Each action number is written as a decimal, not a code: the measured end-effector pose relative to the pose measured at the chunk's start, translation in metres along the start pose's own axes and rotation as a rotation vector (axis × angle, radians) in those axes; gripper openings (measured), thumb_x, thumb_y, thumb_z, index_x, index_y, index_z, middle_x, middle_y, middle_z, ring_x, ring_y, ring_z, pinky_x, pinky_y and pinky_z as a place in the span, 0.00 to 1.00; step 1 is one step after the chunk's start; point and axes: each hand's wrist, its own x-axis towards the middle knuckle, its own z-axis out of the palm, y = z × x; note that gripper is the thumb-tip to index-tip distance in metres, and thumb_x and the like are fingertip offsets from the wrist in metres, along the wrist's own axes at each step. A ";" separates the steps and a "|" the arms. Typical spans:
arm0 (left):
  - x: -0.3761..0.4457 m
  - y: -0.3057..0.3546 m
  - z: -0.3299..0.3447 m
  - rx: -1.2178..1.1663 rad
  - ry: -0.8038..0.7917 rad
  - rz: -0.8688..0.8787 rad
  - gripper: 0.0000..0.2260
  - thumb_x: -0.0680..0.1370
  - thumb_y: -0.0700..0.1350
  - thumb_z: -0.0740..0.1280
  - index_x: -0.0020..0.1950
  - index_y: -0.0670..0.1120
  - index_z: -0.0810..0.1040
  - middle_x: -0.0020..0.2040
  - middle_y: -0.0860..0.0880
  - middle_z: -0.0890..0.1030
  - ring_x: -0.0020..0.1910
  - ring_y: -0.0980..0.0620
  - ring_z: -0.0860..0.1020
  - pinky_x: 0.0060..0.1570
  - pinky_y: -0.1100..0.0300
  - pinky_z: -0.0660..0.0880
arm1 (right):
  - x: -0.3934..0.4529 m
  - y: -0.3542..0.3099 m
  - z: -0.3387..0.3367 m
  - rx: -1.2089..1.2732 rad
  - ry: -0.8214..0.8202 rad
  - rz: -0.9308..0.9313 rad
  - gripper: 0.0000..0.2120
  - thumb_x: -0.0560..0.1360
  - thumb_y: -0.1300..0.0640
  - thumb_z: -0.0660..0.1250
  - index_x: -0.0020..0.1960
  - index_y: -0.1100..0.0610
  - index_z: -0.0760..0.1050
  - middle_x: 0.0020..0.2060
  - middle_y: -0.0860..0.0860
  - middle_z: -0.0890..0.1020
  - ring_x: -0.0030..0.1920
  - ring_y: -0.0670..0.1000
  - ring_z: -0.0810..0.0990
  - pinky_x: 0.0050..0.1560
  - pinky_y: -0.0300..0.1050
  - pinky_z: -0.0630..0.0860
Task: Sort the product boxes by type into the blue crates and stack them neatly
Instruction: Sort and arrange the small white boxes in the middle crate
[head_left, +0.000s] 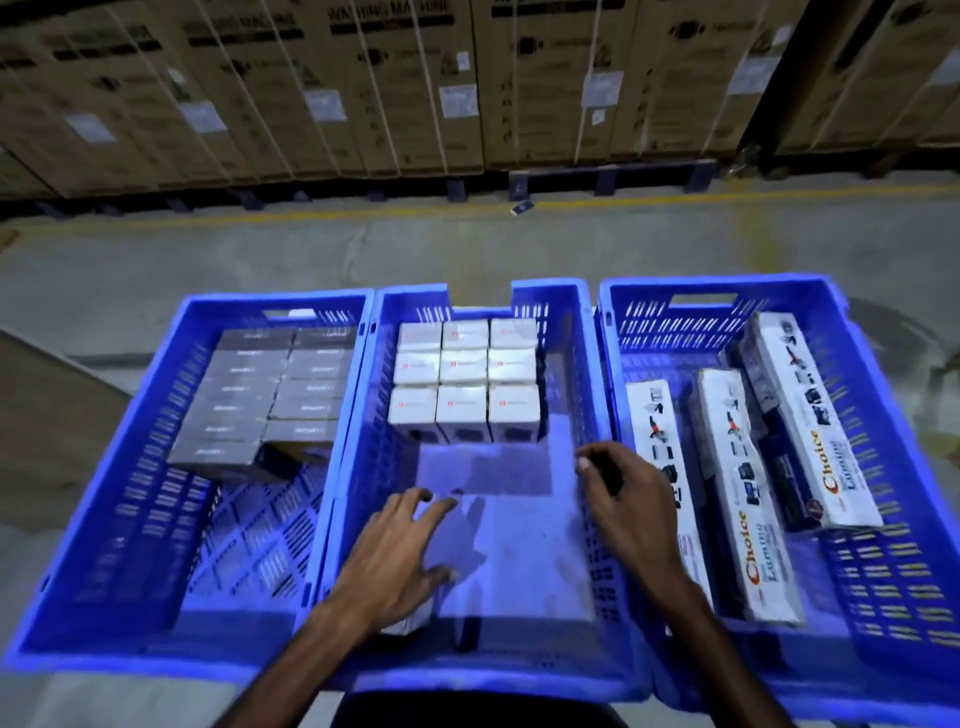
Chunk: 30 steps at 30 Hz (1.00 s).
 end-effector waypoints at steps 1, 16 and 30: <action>-0.009 -0.002 -0.005 0.014 -0.044 0.008 0.38 0.73 0.62 0.73 0.80 0.56 0.65 0.75 0.48 0.68 0.72 0.41 0.70 0.63 0.46 0.73 | 0.001 -0.001 -0.002 -0.008 -0.003 -0.006 0.03 0.80 0.57 0.71 0.51 0.50 0.83 0.40 0.43 0.85 0.42 0.42 0.83 0.41 0.38 0.76; -0.028 0.018 0.003 0.182 -0.263 -0.145 0.41 0.75 0.51 0.74 0.83 0.50 0.57 0.72 0.38 0.67 0.67 0.32 0.72 0.63 0.41 0.72 | -0.024 -0.014 0.000 -0.075 0.013 0.048 0.03 0.79 0.55 0.72 0.52 0.51 0.84 0.43 0.47 0.87 0.44 0.49 0.85 0.46 0.45 0.78; -0.037 0.020 -0.017 -0.958 0.226 -0.532 0.20 0.65 0.59 0.74 0.44 0.44 0.82 0.42 0.46 0.86 0.42 0.45 0.85 0.39 0.49 0.84 | -0.108 -0.047 0.040 -0.237 -0.584 -0.073 0.34 0.73 0.43 0.74 0.76 0.44 0.67 0.64 0.45 0.75 0.60 0.49 0.80 0.58 0.54 0.79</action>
